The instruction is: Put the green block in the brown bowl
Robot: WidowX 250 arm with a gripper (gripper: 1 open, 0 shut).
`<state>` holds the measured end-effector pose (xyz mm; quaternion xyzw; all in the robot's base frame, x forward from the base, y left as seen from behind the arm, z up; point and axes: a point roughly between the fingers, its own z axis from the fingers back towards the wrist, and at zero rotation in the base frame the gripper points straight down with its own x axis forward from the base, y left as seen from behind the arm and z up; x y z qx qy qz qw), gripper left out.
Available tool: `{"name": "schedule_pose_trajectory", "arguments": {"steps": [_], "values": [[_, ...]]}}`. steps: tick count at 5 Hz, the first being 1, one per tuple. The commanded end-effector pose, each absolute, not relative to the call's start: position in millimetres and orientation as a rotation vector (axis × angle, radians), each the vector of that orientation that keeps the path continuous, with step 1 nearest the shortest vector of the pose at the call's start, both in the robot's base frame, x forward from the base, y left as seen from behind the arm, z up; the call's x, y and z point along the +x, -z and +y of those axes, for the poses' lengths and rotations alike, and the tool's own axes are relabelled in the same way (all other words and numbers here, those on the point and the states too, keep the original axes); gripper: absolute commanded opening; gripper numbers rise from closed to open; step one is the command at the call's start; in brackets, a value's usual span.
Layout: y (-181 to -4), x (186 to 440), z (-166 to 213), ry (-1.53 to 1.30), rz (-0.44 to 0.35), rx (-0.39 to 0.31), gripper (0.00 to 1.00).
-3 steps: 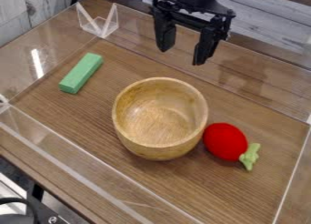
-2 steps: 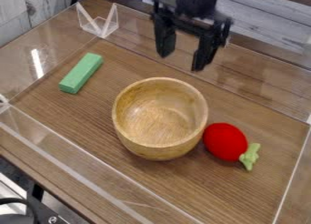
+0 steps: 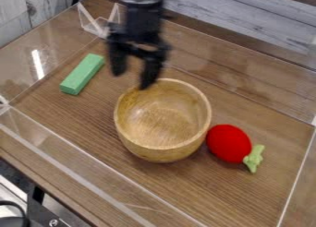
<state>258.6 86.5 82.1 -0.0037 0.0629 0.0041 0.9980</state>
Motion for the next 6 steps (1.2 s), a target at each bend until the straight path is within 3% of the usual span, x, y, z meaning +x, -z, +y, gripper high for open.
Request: {"name": "schedule_pose_trajectory", "arguments": {"steps": [1,3,6], "values": [[-100.5,251.0,133.8,0.016,0.029,0.027,1.00],[-87.1,248.9,185.9,0.026,-0.002,0.009,1.00],[-61.7,269.9,207.1,-0.060,-0.005,-0.022,1.00]]}}
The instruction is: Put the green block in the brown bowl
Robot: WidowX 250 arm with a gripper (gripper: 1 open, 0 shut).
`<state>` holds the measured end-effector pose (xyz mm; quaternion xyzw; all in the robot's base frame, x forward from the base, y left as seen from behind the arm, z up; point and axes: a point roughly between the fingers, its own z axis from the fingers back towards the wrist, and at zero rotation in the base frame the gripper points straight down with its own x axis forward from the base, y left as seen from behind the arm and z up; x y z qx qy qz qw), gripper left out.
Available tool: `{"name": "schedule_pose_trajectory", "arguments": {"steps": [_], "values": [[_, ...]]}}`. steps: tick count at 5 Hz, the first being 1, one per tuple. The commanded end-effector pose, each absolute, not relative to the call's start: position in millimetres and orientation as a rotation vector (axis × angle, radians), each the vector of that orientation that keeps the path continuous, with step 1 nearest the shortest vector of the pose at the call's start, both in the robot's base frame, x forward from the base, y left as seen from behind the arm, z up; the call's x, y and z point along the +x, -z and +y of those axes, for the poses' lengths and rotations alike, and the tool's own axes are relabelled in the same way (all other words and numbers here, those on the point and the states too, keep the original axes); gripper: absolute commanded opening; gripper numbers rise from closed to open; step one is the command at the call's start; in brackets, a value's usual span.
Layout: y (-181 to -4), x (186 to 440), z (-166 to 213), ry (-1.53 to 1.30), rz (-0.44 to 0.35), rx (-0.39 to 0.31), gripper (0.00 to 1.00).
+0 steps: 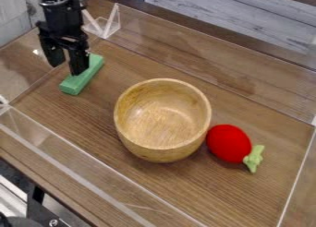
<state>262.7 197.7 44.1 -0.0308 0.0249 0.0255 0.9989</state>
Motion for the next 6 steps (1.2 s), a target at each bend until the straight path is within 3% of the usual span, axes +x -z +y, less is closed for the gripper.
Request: {"name": "schedule_pose_trajectory", "arguments": {"steps": [1,3,6], "values": [[-55.2,273.1,209.1,-0.085,0.006,-0.034,1.00],[-38.0,277.0,209.8,-0.185,0.027,-0.052,1.00],[-31.0,277.2,211.3,-0.219,0.052,-0.045,1.00]]}}
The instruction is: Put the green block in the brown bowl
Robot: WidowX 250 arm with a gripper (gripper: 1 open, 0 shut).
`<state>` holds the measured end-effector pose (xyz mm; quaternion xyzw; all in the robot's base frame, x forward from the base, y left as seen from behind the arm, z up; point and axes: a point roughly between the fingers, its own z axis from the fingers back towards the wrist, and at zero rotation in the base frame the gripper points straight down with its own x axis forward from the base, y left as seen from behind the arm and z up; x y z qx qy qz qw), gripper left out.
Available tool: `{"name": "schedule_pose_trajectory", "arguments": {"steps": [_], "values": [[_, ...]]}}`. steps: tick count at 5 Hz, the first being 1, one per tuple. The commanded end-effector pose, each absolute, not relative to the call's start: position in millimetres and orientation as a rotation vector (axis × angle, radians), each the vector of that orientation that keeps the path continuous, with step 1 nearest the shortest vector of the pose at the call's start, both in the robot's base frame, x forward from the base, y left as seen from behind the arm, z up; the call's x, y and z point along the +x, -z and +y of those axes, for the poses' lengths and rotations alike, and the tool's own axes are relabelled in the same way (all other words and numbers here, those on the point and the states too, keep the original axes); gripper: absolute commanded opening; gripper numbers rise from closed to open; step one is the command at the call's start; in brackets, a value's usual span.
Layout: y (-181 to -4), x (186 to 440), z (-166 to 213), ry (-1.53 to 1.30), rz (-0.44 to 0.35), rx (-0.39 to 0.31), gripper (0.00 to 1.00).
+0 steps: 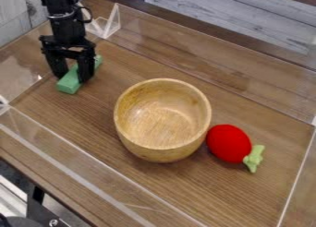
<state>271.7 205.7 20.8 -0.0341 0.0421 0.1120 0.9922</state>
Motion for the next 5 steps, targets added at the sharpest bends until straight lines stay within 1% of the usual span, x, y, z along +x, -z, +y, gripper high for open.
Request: {"name": "schedule_pose_trajectory", "arguments": {"steps": [1,3,5], "values": [[-33.2,279.0,213.9,-0.190,0.060,-0.044,1.00],[-38.8,281.6,215.1,-0.135,0.072,-0.046,1.00],[-44.8,288.3,210.9,-0.163,0.083,-0.055,1.00]]}}
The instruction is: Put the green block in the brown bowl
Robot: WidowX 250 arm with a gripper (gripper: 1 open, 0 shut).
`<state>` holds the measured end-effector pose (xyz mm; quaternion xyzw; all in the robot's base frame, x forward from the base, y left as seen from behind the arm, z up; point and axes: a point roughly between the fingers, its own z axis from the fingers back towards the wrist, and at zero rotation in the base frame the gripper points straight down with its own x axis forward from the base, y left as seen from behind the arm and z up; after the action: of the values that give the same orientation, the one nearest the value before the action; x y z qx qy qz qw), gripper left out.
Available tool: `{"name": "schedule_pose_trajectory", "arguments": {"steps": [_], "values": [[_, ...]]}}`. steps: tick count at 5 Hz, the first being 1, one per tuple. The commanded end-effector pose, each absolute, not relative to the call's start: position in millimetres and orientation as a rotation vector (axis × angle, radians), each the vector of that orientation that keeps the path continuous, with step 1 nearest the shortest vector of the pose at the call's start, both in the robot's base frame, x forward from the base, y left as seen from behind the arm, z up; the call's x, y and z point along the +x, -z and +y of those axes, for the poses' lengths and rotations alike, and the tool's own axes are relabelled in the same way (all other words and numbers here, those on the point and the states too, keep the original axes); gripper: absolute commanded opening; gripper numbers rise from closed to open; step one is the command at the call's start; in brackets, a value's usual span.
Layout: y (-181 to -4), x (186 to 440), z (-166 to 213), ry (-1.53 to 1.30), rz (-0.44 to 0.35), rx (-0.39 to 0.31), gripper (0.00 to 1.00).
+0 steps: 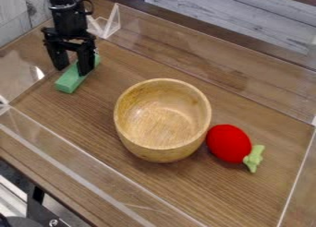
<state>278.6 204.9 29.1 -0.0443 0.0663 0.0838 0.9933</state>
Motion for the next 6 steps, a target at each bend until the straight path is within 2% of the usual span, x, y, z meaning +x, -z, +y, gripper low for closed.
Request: {"name": "schedule_pose_trajectory", "arguments": {"steps": [1,3,4,5,6], "values": [[-41.6,280.1,209.6,-0.157,0.086,-0.057,0.00],[-64.6,284.2,217.7,-0.207,0.067,-0.090,0.00],[-84.2,278.6,211.7,-0.187,0.049,-0.118,0.00],[-103.1,273.1,202.3,-0.155,0.035,-0.142,0.00],[-115.1,273.1,171.3,-0.193,0.014,-0.175,0.00]]}}
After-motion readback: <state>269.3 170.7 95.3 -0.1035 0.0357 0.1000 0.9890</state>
